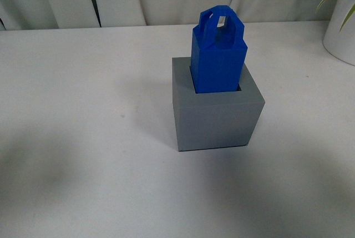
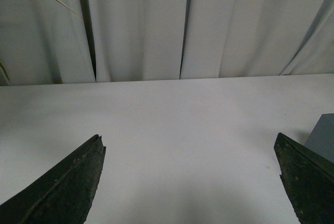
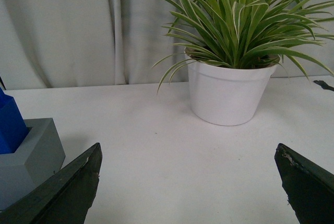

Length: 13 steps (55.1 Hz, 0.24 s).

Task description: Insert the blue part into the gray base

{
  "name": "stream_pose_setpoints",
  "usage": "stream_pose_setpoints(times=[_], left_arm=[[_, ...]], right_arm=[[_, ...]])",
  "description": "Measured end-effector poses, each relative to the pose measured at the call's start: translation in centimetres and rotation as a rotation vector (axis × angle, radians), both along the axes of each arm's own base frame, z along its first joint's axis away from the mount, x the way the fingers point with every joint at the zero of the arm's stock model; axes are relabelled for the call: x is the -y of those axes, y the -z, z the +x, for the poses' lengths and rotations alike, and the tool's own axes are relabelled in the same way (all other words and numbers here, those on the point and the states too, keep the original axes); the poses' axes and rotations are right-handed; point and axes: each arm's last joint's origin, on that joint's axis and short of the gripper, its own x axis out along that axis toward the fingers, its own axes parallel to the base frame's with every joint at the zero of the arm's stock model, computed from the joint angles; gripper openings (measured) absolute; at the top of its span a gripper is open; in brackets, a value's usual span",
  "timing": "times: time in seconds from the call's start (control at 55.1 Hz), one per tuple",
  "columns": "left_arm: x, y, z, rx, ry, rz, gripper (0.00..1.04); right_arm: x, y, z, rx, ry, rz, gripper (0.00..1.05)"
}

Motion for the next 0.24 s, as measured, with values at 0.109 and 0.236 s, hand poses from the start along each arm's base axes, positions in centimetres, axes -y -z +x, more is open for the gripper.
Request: stream_pose_setpoints(times=[0.109,0.236], left_arm=[[0.0,0.0,0.0,0.0,0.0,0.0,0.99],[0.0,0.0,0.0,0.0,0.0,0.0,0.99]], right_arm=[[0.0,0.0,0.0,0.0,0.0,0.0,0.97],[0.0,0.0,0.0,0.0,0.0,0.0,0.97]])
